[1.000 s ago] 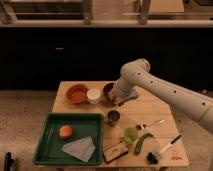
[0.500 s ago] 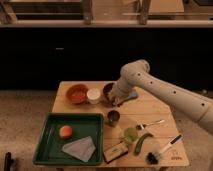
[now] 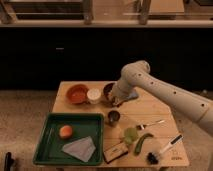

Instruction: Place grapes in metal cup

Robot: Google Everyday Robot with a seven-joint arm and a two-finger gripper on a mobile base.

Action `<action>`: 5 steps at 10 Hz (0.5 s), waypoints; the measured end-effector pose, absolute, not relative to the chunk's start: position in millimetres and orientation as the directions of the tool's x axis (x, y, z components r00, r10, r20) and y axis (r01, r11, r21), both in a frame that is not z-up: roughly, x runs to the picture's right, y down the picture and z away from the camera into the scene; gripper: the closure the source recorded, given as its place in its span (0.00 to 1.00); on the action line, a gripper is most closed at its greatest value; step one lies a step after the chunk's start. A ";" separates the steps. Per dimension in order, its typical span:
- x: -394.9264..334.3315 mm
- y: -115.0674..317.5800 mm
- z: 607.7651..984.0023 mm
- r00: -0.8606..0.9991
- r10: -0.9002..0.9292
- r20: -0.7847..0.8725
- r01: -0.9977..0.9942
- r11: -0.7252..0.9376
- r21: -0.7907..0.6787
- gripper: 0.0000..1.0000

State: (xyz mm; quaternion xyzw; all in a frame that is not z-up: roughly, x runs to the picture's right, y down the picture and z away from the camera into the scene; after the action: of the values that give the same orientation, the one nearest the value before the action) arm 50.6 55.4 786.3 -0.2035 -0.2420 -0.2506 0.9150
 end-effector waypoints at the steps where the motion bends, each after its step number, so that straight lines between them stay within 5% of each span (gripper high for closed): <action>1: 51.8 55.4 785.6 0.755 -0.363 0.546 0.560 0.790 -0.250 1.00; 5: 47.7 56.4 776.7 0.725 -0.401 0.560 0.607 0.757 -0.244 1.00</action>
State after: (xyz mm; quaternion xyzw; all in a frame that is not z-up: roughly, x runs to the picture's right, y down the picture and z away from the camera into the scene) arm 47.7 56.4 776.7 -0.2100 -0.2450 -0.2784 0.9046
